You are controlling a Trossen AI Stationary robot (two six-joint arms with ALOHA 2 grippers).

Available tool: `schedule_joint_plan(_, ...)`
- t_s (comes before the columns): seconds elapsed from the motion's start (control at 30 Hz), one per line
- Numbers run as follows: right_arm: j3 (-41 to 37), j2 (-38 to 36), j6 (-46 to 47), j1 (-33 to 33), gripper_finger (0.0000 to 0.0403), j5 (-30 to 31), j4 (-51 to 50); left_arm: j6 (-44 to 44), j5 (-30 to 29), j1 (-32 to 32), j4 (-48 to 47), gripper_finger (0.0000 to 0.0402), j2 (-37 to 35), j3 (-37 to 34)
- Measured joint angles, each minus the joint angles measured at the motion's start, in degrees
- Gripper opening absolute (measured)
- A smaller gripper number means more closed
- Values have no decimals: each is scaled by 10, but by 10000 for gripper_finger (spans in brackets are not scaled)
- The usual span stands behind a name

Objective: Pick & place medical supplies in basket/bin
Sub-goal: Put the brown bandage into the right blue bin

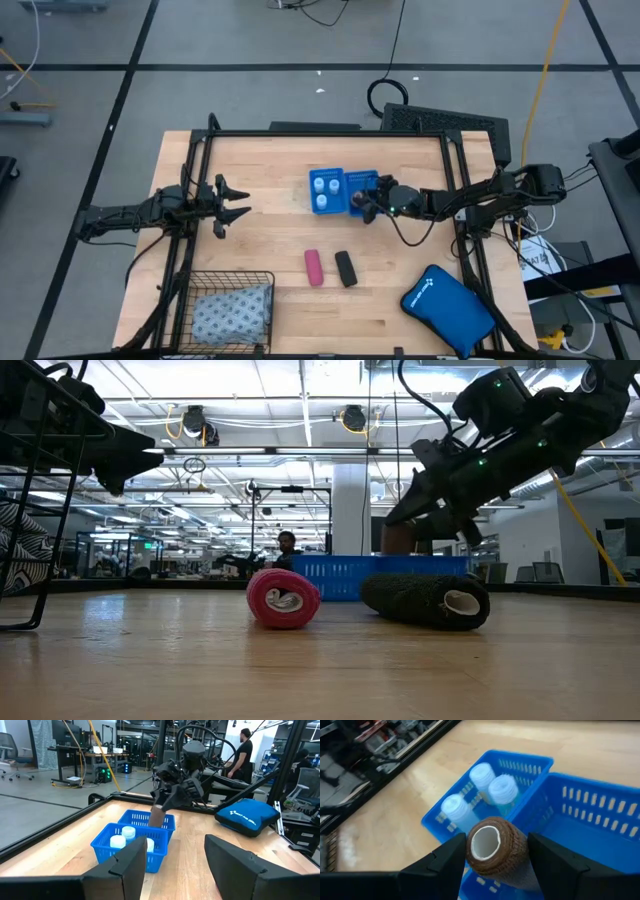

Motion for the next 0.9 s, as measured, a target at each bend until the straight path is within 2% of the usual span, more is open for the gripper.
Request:
schedule_joint_plan(0.2,0,0,-8,0,199,-51,2,0,0,0,0,198,0,0)
schedule_joint_plan(0.47,0,0,-49,0,200,-47,25,0,0,0,0,179,0,0)
schedule_joint_plan(0.73,0,0,-148,0,197,53,57,0,0,0,0,181,0,0)
schedule_joint_plan(0.9,0,0,-209,0,196,73,56,0,0,0,0,192,0,0)
